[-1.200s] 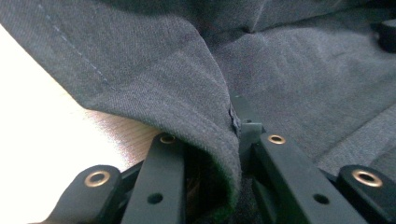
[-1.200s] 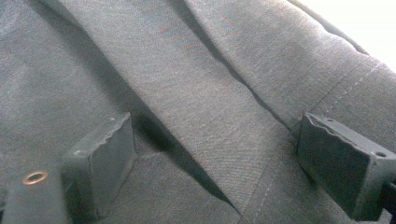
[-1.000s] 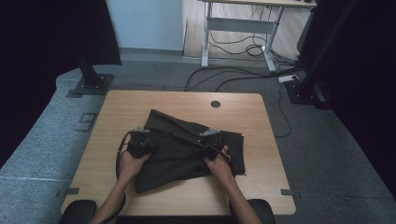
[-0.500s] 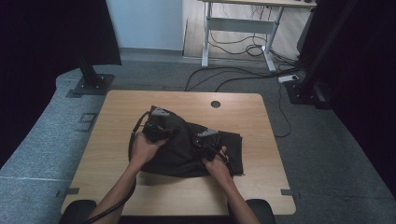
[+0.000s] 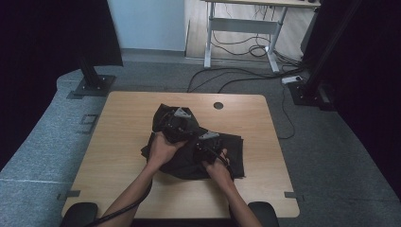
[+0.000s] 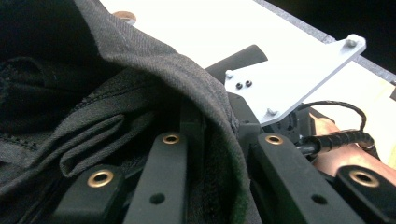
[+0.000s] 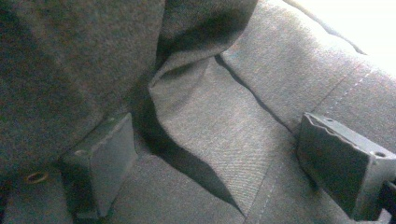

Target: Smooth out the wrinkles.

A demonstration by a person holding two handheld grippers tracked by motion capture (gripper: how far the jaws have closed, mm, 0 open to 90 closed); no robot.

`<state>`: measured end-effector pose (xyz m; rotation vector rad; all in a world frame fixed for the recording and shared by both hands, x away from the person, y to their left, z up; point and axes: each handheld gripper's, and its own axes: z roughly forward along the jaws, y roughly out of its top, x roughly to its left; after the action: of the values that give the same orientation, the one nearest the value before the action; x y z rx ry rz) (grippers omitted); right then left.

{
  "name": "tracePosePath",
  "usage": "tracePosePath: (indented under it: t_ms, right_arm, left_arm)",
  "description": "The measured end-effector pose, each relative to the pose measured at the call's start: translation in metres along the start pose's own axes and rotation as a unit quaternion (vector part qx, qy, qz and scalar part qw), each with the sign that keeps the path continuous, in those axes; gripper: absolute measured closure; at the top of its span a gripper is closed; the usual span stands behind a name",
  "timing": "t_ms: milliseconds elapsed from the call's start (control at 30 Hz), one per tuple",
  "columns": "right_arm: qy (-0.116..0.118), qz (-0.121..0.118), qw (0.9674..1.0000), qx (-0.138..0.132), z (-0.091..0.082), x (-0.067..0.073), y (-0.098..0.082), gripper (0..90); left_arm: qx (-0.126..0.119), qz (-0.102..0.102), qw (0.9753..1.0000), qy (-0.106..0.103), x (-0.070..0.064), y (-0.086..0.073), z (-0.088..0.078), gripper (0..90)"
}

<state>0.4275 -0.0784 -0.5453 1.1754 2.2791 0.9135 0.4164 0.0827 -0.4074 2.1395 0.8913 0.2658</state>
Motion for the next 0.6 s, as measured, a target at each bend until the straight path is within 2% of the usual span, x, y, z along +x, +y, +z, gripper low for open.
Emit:
tracePosePath:
  t_ms: [100, 167, 233, 300, 400, 467, 533, 600]
  right_arm:
    - [0.004, 0.000, 1.0000, 0.003, -0.001, -0.001, 0.001, 12.7]
    - [0.008, 0.008, 0.9998, 0.015, -0.009, -0.004, 0.007, 15.7]
    - [0.014, 0.025, 0.9996, 0.002, -0.021, -0.010, 0.012, 16.4]
    - [0.009, 0.024, 0.9996, -0.012, -0.038, -0.020, 0.015, 15.8]
    - [-0.029, 0.031, 0.9990, -0.013, -0.062, -0.044, 0.007, 14.8]
    - [-0.053, 0.048, 0.9974, 0.001, -0.073, -0.063, -0.006, 14.5]
    - [-0.079, 0.069, 0.9943, 0.019, -0.082, -0.082, -0.024, 14.4]
    - [-0.091, 0.091, 0.9911, 0.036, -0.086, -0.098, -0.044, 14.4]
  left_arm:
    - [0.003, 0.006, 0.9999, 0.014, 0.001, -0.001, -0.002, 79.5]
    - [0.005, 0.009, 0.9997, 0.023, 0.002, -0.002, -0.005, 79.5]
    - [0.007, 0.012, 0.9993, 0.033, 0.004, -0.003, -0.006, 79.5]
    - [0.009, 0.010, 0.9992, 0.037, 0.006, -0.005, -0.007, 79.4]
    - [0.012, 0.007, 0.9989, 0.044, 0.010, -0.008, -0.007, 79.4]
    - [0.011, 0.000, 0.9990, 0.044, 0.012, -0.011, -0.006, 79.4]
    - [0.011, -0.003, 0.9990, 0.044, 0.014, -0.013, -0.006, 79.4]
    - [0.010, -0.008, 0.9990, 0.043, 0.015, -0.014, -0.005, 79.5]
